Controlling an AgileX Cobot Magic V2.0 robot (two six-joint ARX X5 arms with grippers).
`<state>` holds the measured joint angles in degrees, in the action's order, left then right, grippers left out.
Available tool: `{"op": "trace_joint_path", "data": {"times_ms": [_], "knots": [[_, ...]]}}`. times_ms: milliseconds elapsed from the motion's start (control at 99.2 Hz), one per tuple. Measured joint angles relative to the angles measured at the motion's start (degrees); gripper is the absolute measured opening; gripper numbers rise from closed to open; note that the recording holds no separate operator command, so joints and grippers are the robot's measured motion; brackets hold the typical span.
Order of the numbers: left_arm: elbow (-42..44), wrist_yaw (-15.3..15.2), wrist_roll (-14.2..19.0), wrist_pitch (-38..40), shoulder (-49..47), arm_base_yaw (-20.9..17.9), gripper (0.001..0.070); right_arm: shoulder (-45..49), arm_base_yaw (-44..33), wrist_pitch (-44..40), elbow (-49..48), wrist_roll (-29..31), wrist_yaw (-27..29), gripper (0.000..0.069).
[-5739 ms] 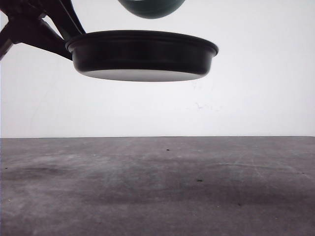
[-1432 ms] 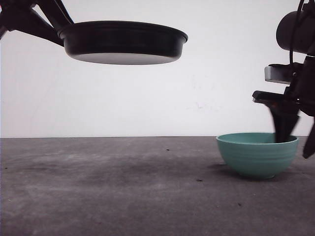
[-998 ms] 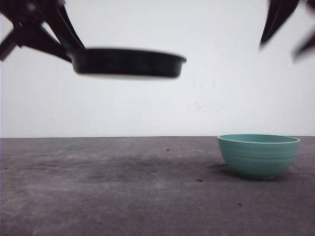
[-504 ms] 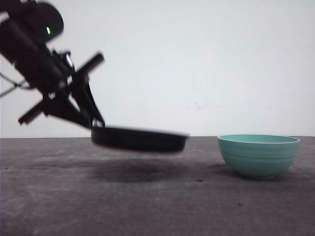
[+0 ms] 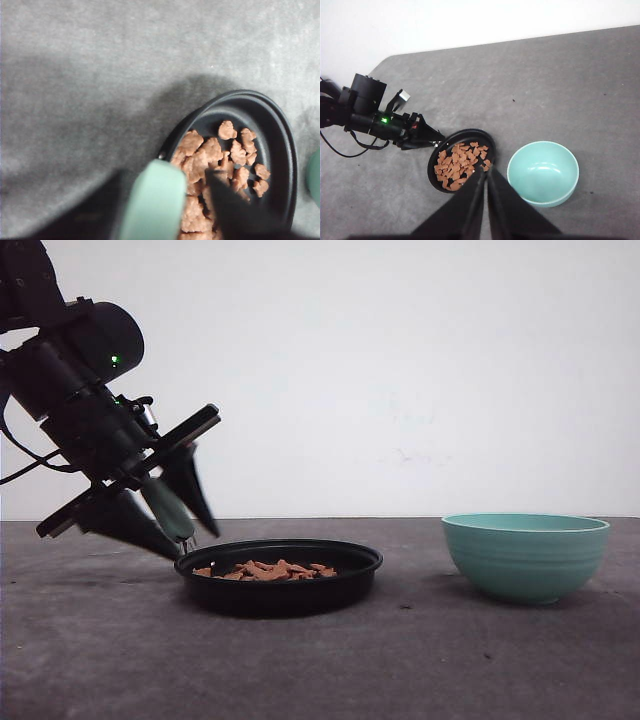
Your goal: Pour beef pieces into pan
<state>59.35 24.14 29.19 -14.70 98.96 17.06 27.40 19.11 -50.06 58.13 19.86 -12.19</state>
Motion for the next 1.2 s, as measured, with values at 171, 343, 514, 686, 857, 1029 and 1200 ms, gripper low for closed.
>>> {"op": "trace_joint_path", "data": {"times_ms": [171, 343, 514, 686, 857, 1029, 1200], "knots": [[0.1, -0.8, 0.0, -2.9, -0.4, 0.0, 0.07, 0.0, 0.0, 0.6, 0.0, 0.1, 0.0, 0.001], [0.1, -5.9, -0.4, -6.1, -7.9, -0.2, 0.0697, 0.0, 0.0, 2.0, 0.0, 0.1, 0.2, 0.001], [0.1, -13.0, -4.3, -7.3, -22.8, -0.3, 0.0697, 0.3, 0.0, 5.6, 0.0, -2.0, 4.2, 0.001], [0.2, -18.4, -9.5, -8.9, -39.9, -0.3, 0.0696, 1.4, 0.0, 7.0, 0.0, -7.8, 9.7, 0.001], [0.4, -19.1, -15.2, -14.4, -54.9, -0.3, 0.0394, 1.6, 0.0, 10.5, -3.1, -17.1, 10.7, 0.001], [-2.7, -25.4, -18.0, -18.6, -63.5, -0.3, 0.0042, 0.8, 0.0, 18.6, -10.6, -21.0, 10.7, 0.001], [-10.6, -25.9, -18.3, -21.4, -70.9, -0.3, 0.0013, 0.1, 0.0, 23.2, -17.0, -21.6, 10.7, 0.001]]}}
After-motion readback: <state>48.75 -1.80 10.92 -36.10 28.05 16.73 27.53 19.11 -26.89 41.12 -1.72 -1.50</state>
